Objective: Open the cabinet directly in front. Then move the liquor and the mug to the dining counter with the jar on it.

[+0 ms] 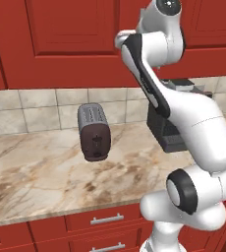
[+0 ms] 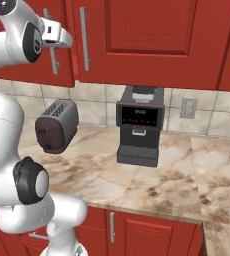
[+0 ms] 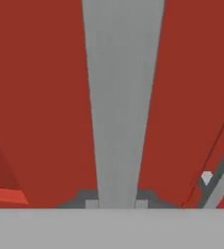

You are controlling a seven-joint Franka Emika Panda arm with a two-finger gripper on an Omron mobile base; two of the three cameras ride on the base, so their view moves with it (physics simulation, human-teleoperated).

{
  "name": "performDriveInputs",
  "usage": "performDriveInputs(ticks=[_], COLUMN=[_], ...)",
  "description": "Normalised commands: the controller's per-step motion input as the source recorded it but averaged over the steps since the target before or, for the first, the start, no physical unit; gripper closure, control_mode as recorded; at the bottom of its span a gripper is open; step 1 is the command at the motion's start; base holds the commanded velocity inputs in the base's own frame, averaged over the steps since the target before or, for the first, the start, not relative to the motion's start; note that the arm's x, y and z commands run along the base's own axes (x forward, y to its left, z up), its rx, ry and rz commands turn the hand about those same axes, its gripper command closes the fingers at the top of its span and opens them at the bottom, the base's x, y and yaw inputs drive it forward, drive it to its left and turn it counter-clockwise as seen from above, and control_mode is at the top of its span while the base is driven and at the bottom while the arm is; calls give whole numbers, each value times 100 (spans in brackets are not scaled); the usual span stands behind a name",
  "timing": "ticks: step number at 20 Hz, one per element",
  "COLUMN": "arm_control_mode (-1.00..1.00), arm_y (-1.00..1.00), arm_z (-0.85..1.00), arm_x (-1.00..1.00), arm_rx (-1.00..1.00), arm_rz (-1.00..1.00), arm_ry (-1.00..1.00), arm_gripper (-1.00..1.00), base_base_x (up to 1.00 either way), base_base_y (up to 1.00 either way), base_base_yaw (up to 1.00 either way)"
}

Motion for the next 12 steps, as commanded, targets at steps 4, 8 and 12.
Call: performDriveInputs(ticks=[4,8,12], arm_control_mode=[-100,-100,-100], arm_y=[34,60,94], arm_z=[-12,0,24], arm_x=[-100,-100,-89], arm_rx=[-6,-5,0], arm_rz=[5,2,0], arm_ry=[-43,-40,-13], arm_gripper=[100,100,100], base_base_x=[0,0,0], base_base_y=[0,0,0], base_base_yaw=[0,0,0])
